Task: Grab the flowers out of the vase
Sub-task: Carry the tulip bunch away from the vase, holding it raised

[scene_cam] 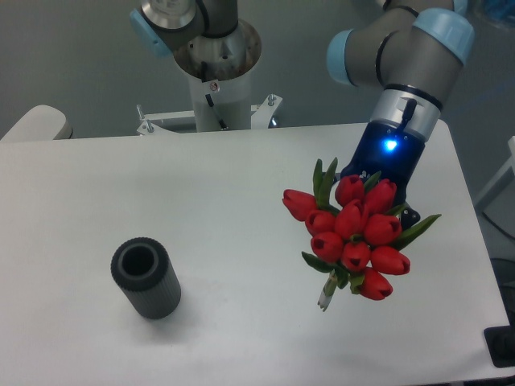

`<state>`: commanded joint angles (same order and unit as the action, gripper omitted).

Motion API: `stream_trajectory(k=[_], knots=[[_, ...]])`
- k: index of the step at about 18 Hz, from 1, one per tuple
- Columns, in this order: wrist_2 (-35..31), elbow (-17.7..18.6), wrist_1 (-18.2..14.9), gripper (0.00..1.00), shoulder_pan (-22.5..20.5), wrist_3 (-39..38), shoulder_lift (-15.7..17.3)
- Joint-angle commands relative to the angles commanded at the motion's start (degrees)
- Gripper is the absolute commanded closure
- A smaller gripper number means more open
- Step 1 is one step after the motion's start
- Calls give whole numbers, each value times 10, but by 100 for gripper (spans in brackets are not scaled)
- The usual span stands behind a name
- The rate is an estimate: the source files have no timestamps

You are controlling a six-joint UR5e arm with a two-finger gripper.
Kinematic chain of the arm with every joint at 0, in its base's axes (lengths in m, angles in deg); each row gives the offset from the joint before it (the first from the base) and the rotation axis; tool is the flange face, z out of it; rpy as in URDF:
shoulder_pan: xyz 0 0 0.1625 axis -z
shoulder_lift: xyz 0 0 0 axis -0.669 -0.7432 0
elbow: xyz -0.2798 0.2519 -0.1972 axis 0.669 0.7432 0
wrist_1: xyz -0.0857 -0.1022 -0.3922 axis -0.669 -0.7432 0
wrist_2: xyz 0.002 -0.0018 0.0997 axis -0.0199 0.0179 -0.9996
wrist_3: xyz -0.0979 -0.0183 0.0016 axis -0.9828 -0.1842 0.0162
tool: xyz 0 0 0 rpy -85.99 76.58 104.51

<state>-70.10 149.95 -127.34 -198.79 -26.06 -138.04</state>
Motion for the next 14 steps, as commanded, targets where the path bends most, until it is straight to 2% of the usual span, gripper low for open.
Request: stream_trajectory(k=[14], knots=[[0,9,0,67,0,14,1]])
